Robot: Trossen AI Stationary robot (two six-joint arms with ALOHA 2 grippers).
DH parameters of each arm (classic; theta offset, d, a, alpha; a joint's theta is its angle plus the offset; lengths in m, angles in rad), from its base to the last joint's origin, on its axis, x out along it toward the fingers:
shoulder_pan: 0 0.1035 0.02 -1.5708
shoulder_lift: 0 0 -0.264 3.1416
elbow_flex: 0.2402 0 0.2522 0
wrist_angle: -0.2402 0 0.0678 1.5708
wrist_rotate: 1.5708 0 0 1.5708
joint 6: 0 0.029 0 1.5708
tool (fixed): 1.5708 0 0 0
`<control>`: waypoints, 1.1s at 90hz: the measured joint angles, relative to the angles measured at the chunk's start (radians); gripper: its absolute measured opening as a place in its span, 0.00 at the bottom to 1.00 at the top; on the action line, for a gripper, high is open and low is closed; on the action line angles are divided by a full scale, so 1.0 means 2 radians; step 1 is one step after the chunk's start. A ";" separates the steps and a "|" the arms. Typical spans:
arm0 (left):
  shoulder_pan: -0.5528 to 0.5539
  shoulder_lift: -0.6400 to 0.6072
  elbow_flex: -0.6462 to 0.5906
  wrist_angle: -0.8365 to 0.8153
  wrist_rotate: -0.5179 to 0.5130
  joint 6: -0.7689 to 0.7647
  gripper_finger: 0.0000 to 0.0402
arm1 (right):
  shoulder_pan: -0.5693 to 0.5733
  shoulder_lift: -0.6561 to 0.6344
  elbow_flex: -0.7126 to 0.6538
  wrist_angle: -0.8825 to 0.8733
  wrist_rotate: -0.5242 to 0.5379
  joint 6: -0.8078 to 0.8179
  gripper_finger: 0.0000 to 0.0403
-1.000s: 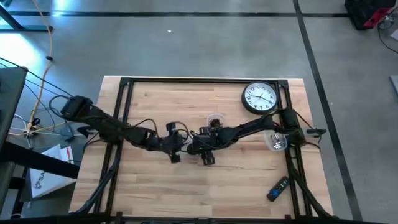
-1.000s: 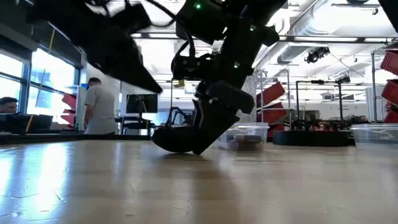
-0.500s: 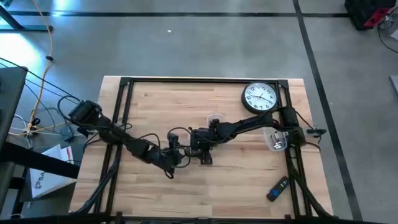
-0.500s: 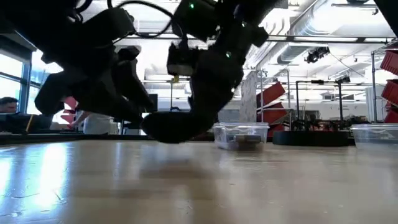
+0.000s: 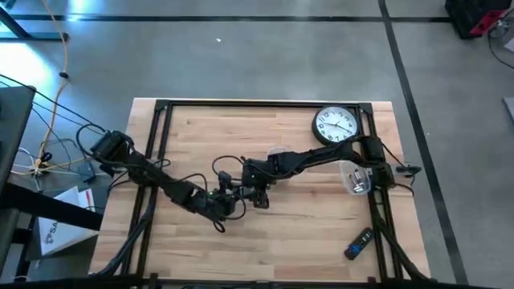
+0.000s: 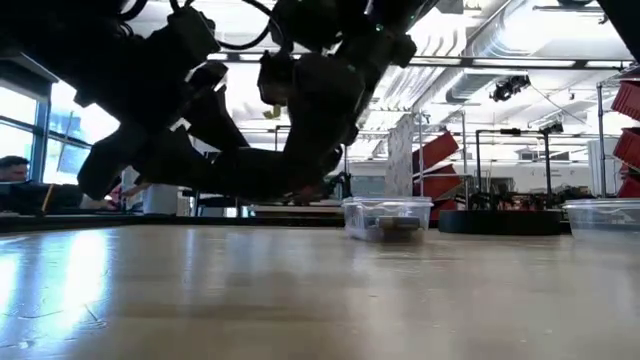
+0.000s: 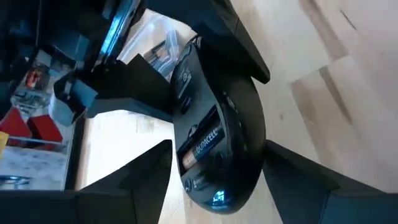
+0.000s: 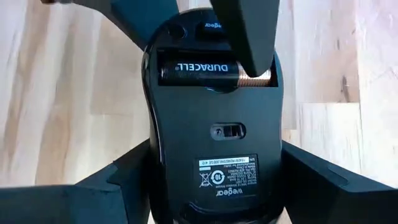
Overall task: Insert battery
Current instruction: Insert the brown battery into the mouse's battery compartment
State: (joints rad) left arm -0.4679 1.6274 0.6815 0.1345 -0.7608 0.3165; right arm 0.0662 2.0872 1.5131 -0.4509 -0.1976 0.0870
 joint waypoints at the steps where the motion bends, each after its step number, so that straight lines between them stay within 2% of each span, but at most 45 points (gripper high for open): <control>1: 0.000 0.000 0.000 0.000 0.001 0.000 0.56 | 0.000 0.000 0.000 0.000 -0.002 0.001 0.62; 30: -0.003 0.000 0.000 0.001 -0.007 0.020 0.56 | -0.008 0.000 0.000 0.011 -0.029 0.017 0.62; 43: -0.017 -0.001 0.000 -0.003 -0.037 0.036 0.56 | -0.011 0.000 0.000 0.012 -0.047 0.019 0.62; 63: -0.031 -0.002 0.001 -0.005 -0.052 0.058 0.56 | -0.013 -0.005 0.006 0.009 -0.086 0.013 0.62; 99: -0.052 -0.002 0.001 0.037 -0.102 0.109 0.56 | -0.011 -0.008 0.029 0.008 -0.085 0.014 0.62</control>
State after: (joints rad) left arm -0.5724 1.6230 0.6826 0.2085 -0.9647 0.5346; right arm 0.0440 2.0720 1.5712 -0.4353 -0.3669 0.1148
